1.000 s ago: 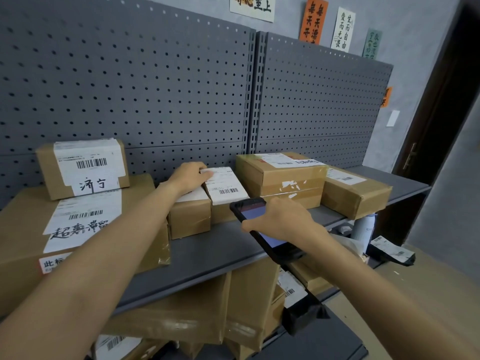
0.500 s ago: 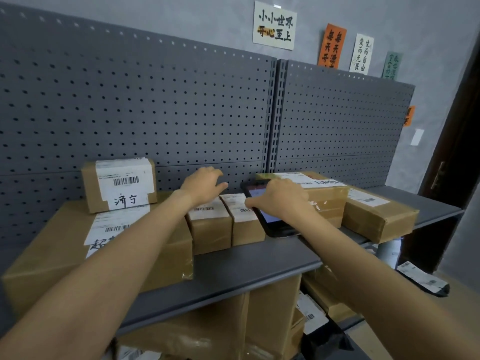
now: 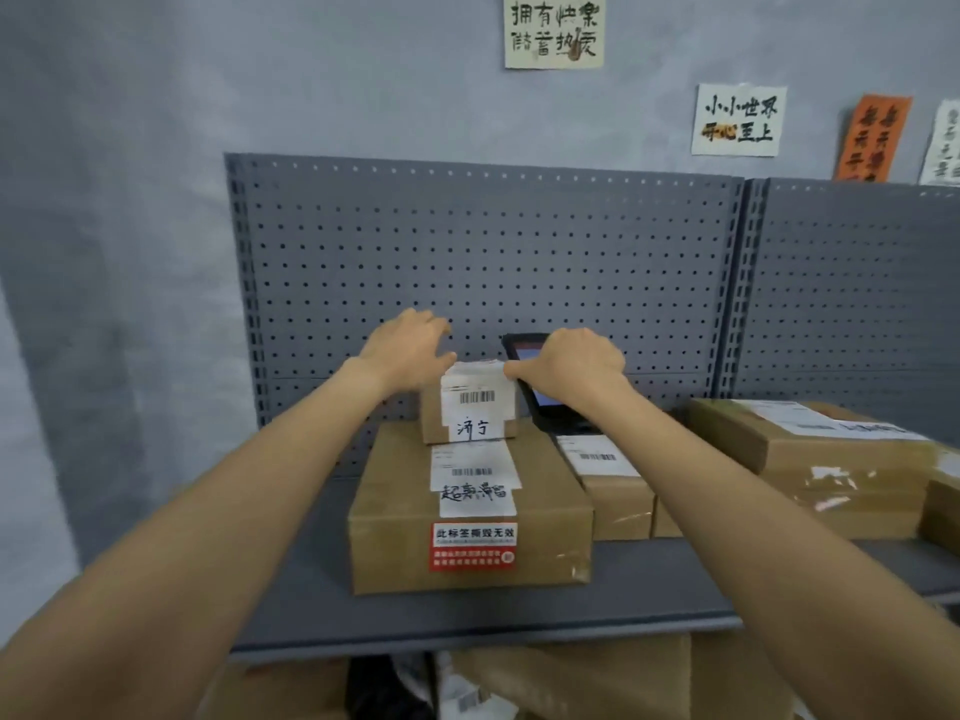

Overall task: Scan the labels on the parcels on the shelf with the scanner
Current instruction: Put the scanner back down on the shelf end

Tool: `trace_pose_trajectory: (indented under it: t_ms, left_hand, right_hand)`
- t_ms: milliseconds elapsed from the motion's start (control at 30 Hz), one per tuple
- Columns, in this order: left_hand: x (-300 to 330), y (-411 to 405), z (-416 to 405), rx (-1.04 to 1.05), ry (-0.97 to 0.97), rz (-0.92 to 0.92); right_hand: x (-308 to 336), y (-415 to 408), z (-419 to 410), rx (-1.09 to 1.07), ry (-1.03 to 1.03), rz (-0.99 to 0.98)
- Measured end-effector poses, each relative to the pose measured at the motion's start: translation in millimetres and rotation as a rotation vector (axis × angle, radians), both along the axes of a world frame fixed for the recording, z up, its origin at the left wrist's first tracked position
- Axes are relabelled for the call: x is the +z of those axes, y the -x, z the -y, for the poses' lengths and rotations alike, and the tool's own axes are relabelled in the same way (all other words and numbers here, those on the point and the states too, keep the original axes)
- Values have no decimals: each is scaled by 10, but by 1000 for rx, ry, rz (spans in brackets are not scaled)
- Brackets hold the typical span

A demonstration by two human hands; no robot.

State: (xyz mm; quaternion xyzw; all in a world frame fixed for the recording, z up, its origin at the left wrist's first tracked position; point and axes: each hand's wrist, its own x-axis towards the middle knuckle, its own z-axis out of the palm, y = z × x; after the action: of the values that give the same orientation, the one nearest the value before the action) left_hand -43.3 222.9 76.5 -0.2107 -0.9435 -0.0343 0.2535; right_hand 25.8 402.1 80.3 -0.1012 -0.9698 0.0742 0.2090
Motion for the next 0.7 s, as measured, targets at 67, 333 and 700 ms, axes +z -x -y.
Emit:
trace_pose_trajectory:
  t_ms: [67, 333, 700]
  left_hand:
    - [-14, -29, 371, 67, 47, 0]
    - [-134, -188, 1521, 253, 181, 18]
    - [-737, -256, 2321, 354, 274, 106]
  right_hand:
    - [22, 65, 278, 38, 21, 16]
    - [-65, 224, 1368, 197, 82, 137]
    - [-626, 495, 2386, 250, 41, 384]
